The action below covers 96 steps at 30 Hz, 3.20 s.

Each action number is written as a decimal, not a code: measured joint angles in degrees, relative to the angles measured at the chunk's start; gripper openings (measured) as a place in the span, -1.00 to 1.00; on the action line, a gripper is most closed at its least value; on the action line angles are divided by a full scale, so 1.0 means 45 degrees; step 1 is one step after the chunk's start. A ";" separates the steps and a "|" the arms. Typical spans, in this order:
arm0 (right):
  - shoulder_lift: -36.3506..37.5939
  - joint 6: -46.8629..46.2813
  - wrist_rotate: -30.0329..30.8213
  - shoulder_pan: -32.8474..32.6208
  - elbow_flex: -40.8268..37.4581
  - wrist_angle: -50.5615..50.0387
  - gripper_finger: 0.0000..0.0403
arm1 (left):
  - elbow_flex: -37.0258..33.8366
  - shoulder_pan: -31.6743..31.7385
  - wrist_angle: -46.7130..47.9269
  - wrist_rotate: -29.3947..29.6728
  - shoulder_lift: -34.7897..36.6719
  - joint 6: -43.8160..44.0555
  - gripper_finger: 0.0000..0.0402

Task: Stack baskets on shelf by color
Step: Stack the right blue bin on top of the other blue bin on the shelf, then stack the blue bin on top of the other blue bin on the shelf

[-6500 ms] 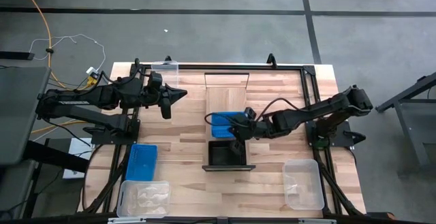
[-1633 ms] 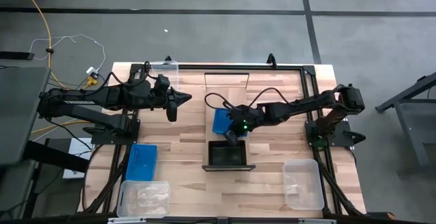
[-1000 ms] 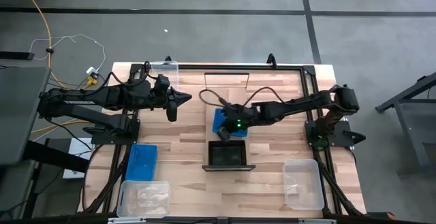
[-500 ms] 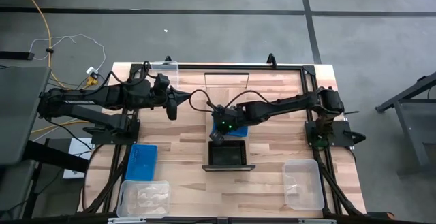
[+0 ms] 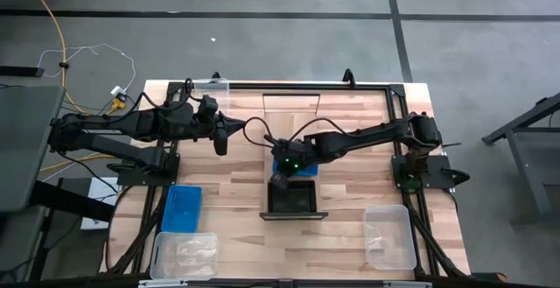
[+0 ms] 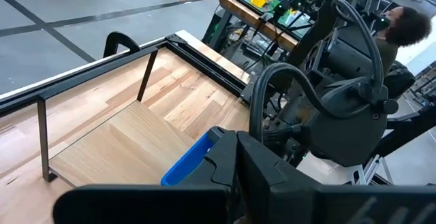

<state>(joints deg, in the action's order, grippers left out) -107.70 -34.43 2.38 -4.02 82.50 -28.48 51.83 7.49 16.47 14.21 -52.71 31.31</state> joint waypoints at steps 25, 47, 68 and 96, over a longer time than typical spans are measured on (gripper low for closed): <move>0.2342 0.1061 0.1300 -0.0133 -0.0327 -0.1811 -1.00 | 0.0007 -0.0009 0.0569 -0.1241 0.0419 -0.0325 -1.00; 1.0127 -0.3191 0.2869 -0.1822 -0.8398 0.2662 -1.00 | 0.0000 -0.3027 0.7257 -0.4931 -0.1216 0.0019 -0.05; 1.0006 -0.2931 0.3019 -0.1777 -0.8408 0.2868 -1.00 | -0.1701 -0.5372 1.1987 -0.4252 -0.4763 -0.0428 0.19; 1.0006 -0.2907 0.3053 -0.1777 -0.8408 0.2873 -1.00 | -0.2455 -0.5262 1.1261 -0.4818 -0.4741 0.0290 -0.97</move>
<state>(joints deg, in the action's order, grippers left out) -62.67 -47.51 16.12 -12.01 44.66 -15.55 40.79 -16.19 67.14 -7.47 -74.04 32.62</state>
